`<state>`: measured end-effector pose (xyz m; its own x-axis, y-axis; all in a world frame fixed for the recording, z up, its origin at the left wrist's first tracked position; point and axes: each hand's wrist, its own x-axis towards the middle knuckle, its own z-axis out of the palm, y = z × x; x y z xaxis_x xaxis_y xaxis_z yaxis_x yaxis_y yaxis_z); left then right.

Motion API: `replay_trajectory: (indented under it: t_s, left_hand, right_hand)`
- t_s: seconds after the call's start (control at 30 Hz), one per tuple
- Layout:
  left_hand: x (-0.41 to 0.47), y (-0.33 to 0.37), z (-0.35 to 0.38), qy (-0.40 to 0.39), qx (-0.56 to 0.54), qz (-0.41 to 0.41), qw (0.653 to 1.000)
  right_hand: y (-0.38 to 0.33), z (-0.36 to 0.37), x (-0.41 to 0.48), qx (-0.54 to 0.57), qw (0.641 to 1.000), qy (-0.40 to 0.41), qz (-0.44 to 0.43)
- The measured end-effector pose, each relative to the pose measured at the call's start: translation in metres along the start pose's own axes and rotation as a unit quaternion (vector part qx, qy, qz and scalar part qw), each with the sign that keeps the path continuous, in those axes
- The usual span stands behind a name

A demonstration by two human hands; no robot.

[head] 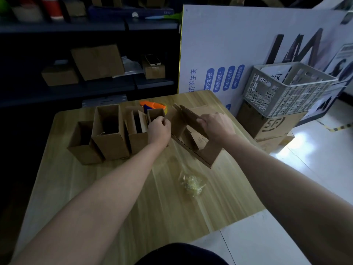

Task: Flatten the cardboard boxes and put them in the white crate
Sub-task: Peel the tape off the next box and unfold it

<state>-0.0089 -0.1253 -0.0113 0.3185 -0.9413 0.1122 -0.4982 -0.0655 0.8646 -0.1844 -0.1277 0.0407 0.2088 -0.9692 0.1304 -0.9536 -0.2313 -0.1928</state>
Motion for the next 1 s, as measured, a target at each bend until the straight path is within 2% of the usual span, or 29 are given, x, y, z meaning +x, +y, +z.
replay_trajectory:
  t_s: [0.07, 0.13, 0.17, 0.23, 0.3, 0.4, 0.57, 0.67, 0.8, 0.87, 0.93, 1.0]
  left_hand:
    - [0.001, 0.001, 0.001, 0.018, -0.045, -0.010, 0.999]
    - [0.001, 0.001, 0.002, 0.035, -0.104, -0.020, 0.994]
    - [0.002, 0.001, 0.002, 0.035, -0.136, -0.021, 0.990]
    - [0.004, 0.001, 0.001, 0.026, -0.191, -0.026, 0.981]
    - [0.005, 0.001, 0.000, 0.022, -0.233, -0.037, 0.971]
    - [0.002, 0.001, 0.002, 0.029, -0.299, -0.067, 0.951]
    - [-0.001, -0.002, 0.004, 0.022, -0.340, -0.077, 0.937]
    - [0.002, -0.002, 0.003, 0.018, -0.348, -0.110, 0.931]
    - [0.012, 0.003, -0.004, 0.010, -0.440, -0.168, 0.882]
    - [0.017, 0.009, -0.004, -0.022, -0.495, -0.186, 0.848]
    - [0.018, 0.016, -0.001, -0.091, -0.542, -0.206, 0.810]
    - [0.017, 0.022, 0.003, -0.138, -0.525, -0.233, 0.807]
  right_hand:
    - [-0.001, 0.004, -0.001, 0.012, 0.998, 0.035, 0.048]
    - [-0.001, 0.010, -0.003, 0.003, 0.987, 0.084, 0.138]
    - [0.000, 0.012, -0.004, 0.035, 0.976, 0.098, 0.192]
    - [0.004, 0.012, -0.005, 0.176, 0.938, 0.113, 0.276]
    - [0.007, 0.012, -0.005, 0.263, 0.907, 0.120, 0.306]
    - [0.004, 0.010, -0.004, 0.296, 0.889, 0.126, 0.327]
    - [-0.001, 0.004, 0.000, 0.251, 0.906, 0.091, 0.329]
    - [-0.007, 0.004, 0.001, 0.273, 0.908, 0.074, 0.308]
    - [-0.004, 0.006, -0.004, 0.269, 0.928, -0.016, 0.256]
    - [-0.006, 0.009, -0.008, 0.268, 0.939, -0.041, 0.212]
    - [-0.012, 0.011, -0.011, 0.246, 0.954, -0.022, 0.169]
    - [-0.020, 0.011, -0.015, 0.226, 0.967, 0.013, 0.121]
